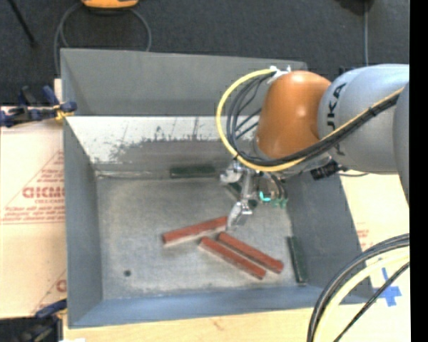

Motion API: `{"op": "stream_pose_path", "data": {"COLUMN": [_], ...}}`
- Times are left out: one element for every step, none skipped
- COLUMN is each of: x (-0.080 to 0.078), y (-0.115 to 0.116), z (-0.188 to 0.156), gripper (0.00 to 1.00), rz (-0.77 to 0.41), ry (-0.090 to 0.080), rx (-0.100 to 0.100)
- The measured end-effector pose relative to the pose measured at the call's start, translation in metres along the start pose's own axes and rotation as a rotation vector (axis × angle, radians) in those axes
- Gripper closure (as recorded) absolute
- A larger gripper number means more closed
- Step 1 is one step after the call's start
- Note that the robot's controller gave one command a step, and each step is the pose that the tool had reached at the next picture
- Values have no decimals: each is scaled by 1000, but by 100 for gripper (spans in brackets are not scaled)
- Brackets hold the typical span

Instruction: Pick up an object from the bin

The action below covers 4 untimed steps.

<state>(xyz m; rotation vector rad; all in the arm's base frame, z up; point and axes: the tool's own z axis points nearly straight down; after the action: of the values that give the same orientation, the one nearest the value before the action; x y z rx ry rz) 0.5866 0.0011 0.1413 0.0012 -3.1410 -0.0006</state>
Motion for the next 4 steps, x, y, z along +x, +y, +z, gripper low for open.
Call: {"op": "stream_pose_path", "data": {"x": [-1, 15, 15, 16], "y": [0, 65, 65, 61], "z": [-2, 53, 53, 52], "gripper": [0, 100, 100, 100], "rz": [0, -211, -212, -212], "ry": [-5, -13, -13, -12], "rx": [0, 5, 5, 0]}}
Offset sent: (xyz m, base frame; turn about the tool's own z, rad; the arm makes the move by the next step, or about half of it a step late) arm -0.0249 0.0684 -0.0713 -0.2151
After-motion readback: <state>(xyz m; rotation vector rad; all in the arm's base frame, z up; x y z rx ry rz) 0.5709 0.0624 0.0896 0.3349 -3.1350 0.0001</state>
